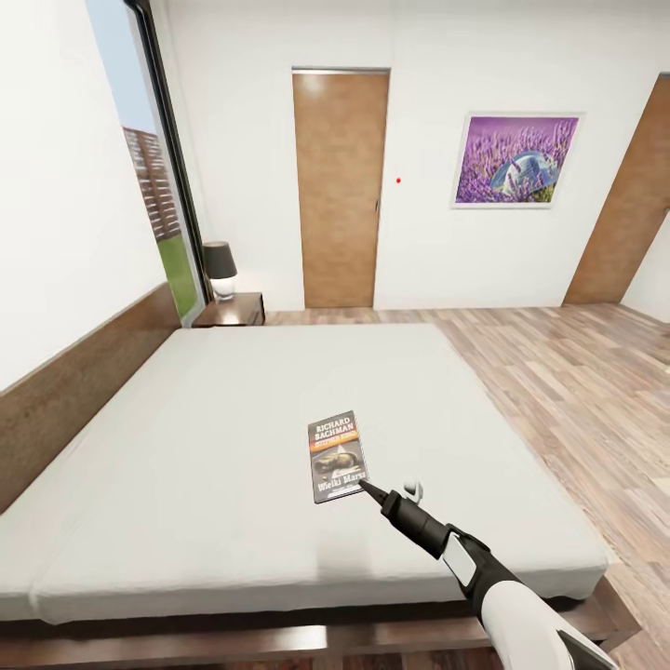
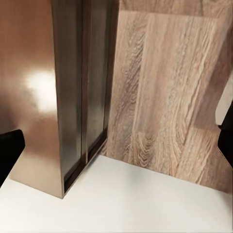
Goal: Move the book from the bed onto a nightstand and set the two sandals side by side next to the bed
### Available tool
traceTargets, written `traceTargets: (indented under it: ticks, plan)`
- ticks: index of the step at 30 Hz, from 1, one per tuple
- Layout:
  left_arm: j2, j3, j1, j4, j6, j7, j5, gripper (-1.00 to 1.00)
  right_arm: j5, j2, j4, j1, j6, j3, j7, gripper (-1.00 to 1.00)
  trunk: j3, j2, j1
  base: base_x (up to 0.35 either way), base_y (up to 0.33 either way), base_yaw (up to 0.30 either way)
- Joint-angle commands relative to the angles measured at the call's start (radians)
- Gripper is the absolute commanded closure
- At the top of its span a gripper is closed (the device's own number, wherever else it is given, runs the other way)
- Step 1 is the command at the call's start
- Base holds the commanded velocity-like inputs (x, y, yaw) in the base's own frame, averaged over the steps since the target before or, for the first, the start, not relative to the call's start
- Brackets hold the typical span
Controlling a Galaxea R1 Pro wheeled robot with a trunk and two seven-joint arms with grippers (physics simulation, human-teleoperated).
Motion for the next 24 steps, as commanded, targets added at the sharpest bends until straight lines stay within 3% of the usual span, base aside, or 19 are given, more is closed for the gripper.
traceTargets:
  ticks: [1,24]
  plan:
    - [-0.001,-0.006,-0.007,-0.007,-0.001,0.003,0.004,-1.00,-0.006,0.001,-0.001,0.000,0.010,0.000,0.002,1.00,0.002,0.007,-0.004,0.000,0.000,0.000]
    - [-0.013,-0.010,-0.027,-0.025,-0.002,0.003,-0.001,-1.00,-0.005,0.001,-0.001,0.000,0.009,0.000,0.002,1.00,0.074,0.168,-0.092,0.000,0.000,0.000]
